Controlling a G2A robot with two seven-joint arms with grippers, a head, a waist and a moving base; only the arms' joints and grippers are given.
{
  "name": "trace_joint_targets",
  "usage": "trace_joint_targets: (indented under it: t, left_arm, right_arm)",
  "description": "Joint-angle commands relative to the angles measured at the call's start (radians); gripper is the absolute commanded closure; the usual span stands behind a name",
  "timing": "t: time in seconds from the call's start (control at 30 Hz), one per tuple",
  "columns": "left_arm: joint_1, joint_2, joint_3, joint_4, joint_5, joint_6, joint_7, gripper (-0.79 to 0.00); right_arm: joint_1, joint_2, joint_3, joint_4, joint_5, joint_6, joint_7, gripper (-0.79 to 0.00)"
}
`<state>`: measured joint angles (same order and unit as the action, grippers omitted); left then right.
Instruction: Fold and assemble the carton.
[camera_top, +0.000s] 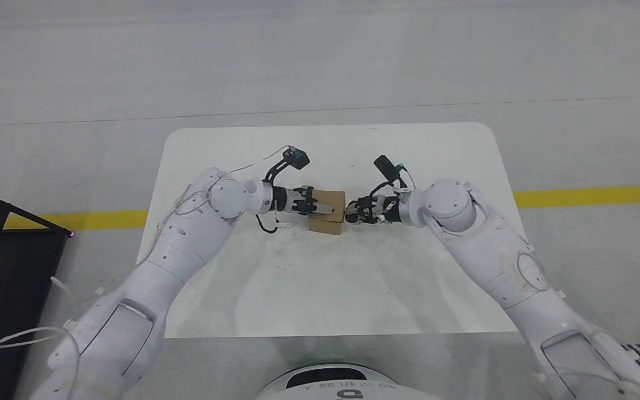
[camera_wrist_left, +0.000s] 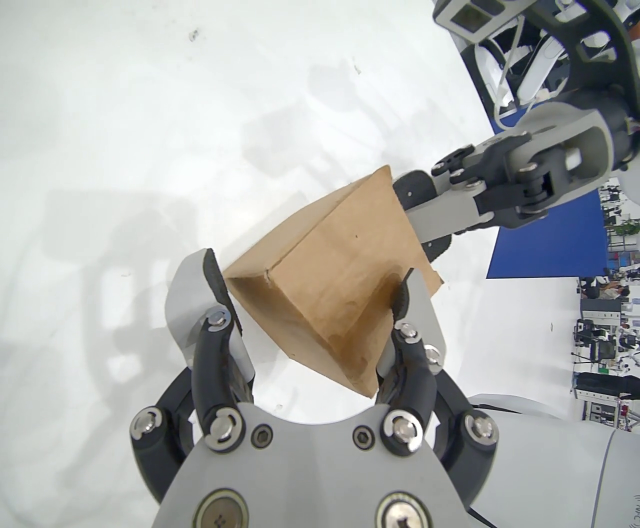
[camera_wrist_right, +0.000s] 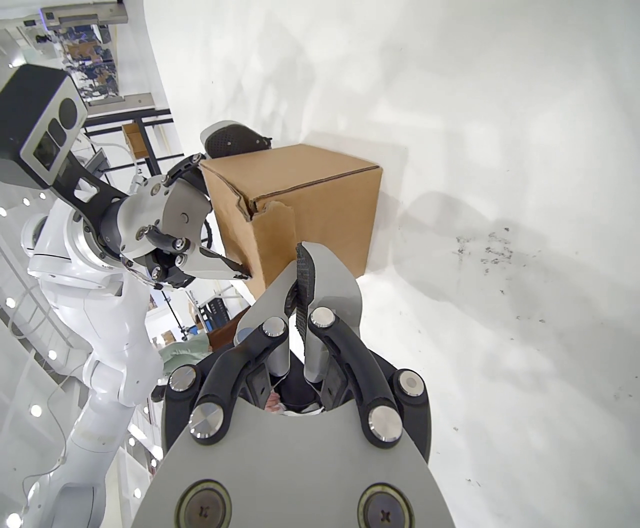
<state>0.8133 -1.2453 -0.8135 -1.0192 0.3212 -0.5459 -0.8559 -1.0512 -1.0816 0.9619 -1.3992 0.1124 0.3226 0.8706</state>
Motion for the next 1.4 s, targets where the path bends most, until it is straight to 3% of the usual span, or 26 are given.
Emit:
trace_joint_targets:
  t: [0.0,0.1,0.2,0.27,0.37,0.4,0.5,0.63,1.1,1.27,1.33,1.37]
  left_arm:
    - [0.002,0.006,-0.028,-0.012,-0.020,-0.010,0.031,-0.785]
    - [0.018,0.022,-0.094,-0.042,-0.066,-0.025,0.092,-0.785]
    - [0.055,0.046,-0.188,-0.088,-0.157,-0.038,0.109,-0.785]
    - [0.091,0.064,-0.262,-0.116,-0.249,-0.044,0.106,-0.785]
    - [0.139,0.092,-0.374,-0.133,-0.377,-0.046,0.069,-0.785]
    - [0.152,0.100,-0.405,-0.130,-0.409,-0.046,0.054,-0.785]
    - [0.167,0.120,-0.480,-0.102,-0.449,-0.043,0.020,-0.785]
    - [0.168,0.134,-0.533,-0.055,-0.518,-0.043,-0.037,-0.785]
    - [0.165,0.137,-0.541,-0.032,-0.551,-0.037,-0.063,-0.785]
    - [0.165,0.137,-0.541,-0.032,-0.551,-0.037,-0.063,-0.785]
    - [0.165,0.137,-0.541,-0.032,-0.551,-0.037,-0.063,-0.785]
    - [0.165,0.137,-0.541,-0.032,-0.551,-0.037,-0.063,-0.785]
  right_arm:
    - [-0.038,0.012,0.045,-0.042,-0.006,0.016,-0.028,-0.206]
    - [-0.131,0.037,0.137,-0.150,-0.005,0.020,-0.062,-0.339]
    - [-0.230,0.059,0.220,-0.294,-0.032,0.048,-0.099,-0.372]
    - [-0.275,0.072,0.250,-0.406,-0.103,0.104,-0.109,-0.419]
    - [-0.297,0.085,0.250,-0.545,-0.232,0.224,-0.090,-0.566]
    - [-0.289,0.087,0.243,-0.570,-0.267,0.264,-0.081,-0.573]
    - [-0.232,0.085,0.190,-0.589,-0.339,0.342,-0.038,-0.520]
    - [-0.106,0.067,0.075,-0.510,-0.402,0.419,0.012,-0.471]
    - [0.186,-0.036,-0.215,-0.244,-0.377,0.549,0.030,-0.419]
    - [0.230,-0.059,-0.263,-0.211,-0.373,0.572,0.031,-0.348]
    - [0.246,-0.067,-0.281,-0.201,-0.373,0.580,0.033,-0.274]
    - [0.253,-0.071,-0.289,-0.197,-0.374,0.585,0.033,-0.200]
